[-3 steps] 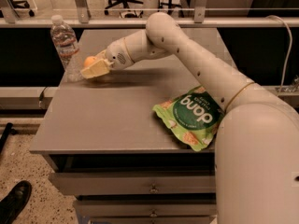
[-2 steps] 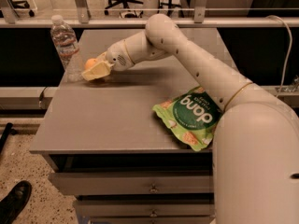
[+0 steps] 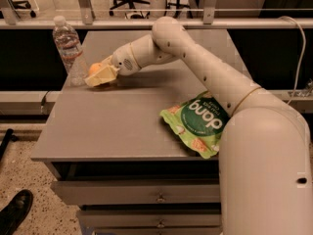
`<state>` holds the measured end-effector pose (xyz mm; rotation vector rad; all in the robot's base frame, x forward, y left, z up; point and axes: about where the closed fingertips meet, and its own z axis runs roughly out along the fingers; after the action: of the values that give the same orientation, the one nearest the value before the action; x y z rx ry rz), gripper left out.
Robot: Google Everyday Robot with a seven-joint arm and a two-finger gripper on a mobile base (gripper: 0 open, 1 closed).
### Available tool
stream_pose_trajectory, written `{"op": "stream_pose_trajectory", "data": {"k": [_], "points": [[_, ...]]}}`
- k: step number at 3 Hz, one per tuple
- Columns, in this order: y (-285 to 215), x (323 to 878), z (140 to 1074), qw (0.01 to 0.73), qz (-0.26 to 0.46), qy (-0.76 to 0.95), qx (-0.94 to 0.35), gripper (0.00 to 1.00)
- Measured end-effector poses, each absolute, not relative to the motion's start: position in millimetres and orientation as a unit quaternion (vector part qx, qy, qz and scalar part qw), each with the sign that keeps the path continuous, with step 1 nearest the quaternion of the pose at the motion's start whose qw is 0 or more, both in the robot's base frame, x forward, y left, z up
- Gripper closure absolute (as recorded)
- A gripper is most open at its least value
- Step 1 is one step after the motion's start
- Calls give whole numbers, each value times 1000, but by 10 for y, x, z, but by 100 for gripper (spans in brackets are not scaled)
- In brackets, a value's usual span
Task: Move orange near water bottle
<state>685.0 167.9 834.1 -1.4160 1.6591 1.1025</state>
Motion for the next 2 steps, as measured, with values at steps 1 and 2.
{"op": "stream_pose_trajectory", "data": {"k": [1,2], "points": [[1707,6789,8376,340,425,636,-547,1],[1708,6722,8458,340,422,636,-550,0]]}}
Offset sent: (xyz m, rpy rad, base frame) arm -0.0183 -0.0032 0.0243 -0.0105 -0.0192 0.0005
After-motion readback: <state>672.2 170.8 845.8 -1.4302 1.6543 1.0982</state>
